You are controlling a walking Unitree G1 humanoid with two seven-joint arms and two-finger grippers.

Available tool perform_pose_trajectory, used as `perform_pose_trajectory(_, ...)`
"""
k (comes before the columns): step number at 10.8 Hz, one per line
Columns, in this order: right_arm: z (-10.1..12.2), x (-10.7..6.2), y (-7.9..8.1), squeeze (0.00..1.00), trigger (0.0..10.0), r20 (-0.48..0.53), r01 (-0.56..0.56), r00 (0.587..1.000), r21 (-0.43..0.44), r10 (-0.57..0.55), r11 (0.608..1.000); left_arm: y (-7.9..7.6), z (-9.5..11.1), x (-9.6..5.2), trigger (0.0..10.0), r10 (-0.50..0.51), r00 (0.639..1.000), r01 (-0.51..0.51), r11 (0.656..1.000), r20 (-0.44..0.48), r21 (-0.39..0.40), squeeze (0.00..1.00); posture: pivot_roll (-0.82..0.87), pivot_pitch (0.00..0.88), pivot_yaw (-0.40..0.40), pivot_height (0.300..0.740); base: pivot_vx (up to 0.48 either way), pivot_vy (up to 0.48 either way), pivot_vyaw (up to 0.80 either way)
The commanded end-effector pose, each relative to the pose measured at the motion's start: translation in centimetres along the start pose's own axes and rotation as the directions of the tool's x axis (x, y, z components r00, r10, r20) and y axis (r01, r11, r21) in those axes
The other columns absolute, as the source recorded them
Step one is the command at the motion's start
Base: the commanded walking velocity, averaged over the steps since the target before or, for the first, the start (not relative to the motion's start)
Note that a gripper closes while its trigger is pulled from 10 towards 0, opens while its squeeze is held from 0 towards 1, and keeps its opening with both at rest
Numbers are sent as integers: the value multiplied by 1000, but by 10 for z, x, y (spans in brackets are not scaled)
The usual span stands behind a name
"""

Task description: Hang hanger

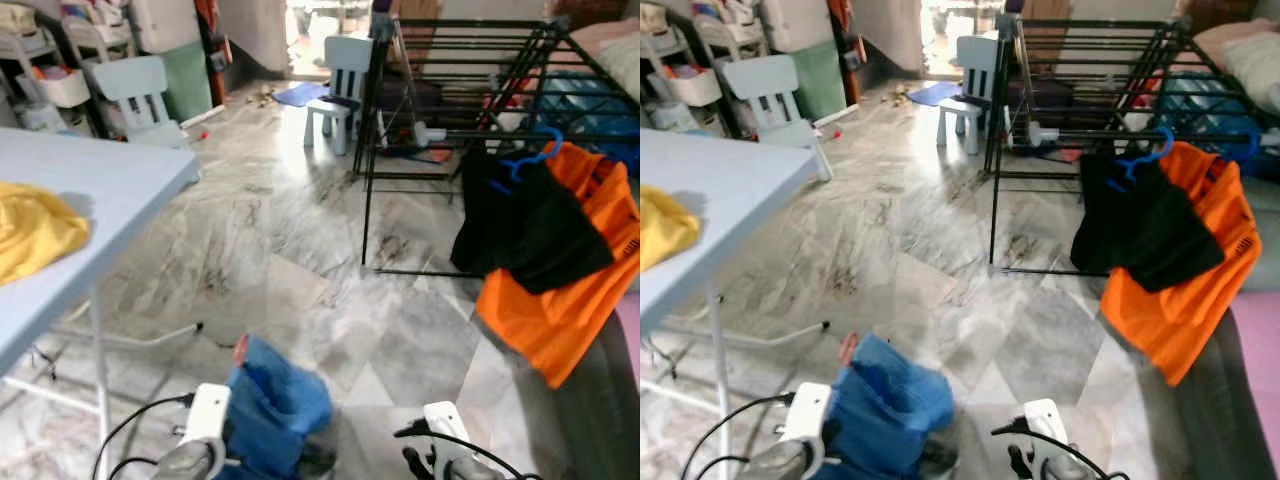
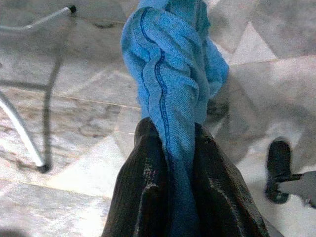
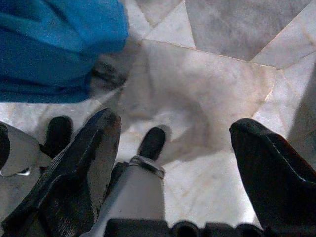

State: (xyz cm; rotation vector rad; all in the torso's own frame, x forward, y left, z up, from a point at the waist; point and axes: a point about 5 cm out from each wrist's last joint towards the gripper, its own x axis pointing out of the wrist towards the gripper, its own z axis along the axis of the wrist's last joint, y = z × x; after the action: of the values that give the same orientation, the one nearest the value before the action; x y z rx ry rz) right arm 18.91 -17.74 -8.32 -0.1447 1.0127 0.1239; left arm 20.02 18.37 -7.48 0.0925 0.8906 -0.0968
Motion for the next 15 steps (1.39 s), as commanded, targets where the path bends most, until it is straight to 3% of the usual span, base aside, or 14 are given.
perform_pose_trajectory(1, 0, 0, -5, 0, 10000, -1, 11, 1000, -6, -11, 1000, -4, 11, 2, 10000, -14, 999, 13, 1000, 33, 29, 0, -1, 0, 20, 740, 0, 0, 0)
perform_pose_trajectory(8, -5, 0, 2, 0, 10000, -8, 11, 1000, -1, -11, 1000, -11, 4, 2, 10000, -25, 1000, 25, 996, 4, 88, 0, 3, 0, 25, 740, 0, 0, 0)
perform_pose_trajectory(9, 1, 0, -3, 0, 10000, 12, 36, 999, 114, -37, 993, -10, 3, 2, 10000, -12, 1000, 12, 997, -10, 82, 0, 3, 0, 28, 740, 0, 0, 0)
perform_pose_trajectory(10, 4, 0, -6, 0, 10000, 17, 54, 998, 154, -57, 987, -9, 2, 2, 10000, -6, 1000, 7, 998, -16, 69, 0, 0, 0, 32, 740, 0, 0, 0)
perform_pose_trajectory(11, 7, 0, -5, 0, 10000, 20, 52, 998, 164, -56, 985, -8, 3, 2, 10000, -1, 1000, 1, 999, -16, 38, 0, -7, 0, 41, 740, 0, 0, 0)
perform_pose_trajectory(15, 7, 1, -2, 0, 10000, 9, 89, 996, 241, -94, 966, -11, 16, 5, 10000, -18, 1000, 17, 999, 13, 38, 0, -17, 0, 55, 740, 0, 0, 0)
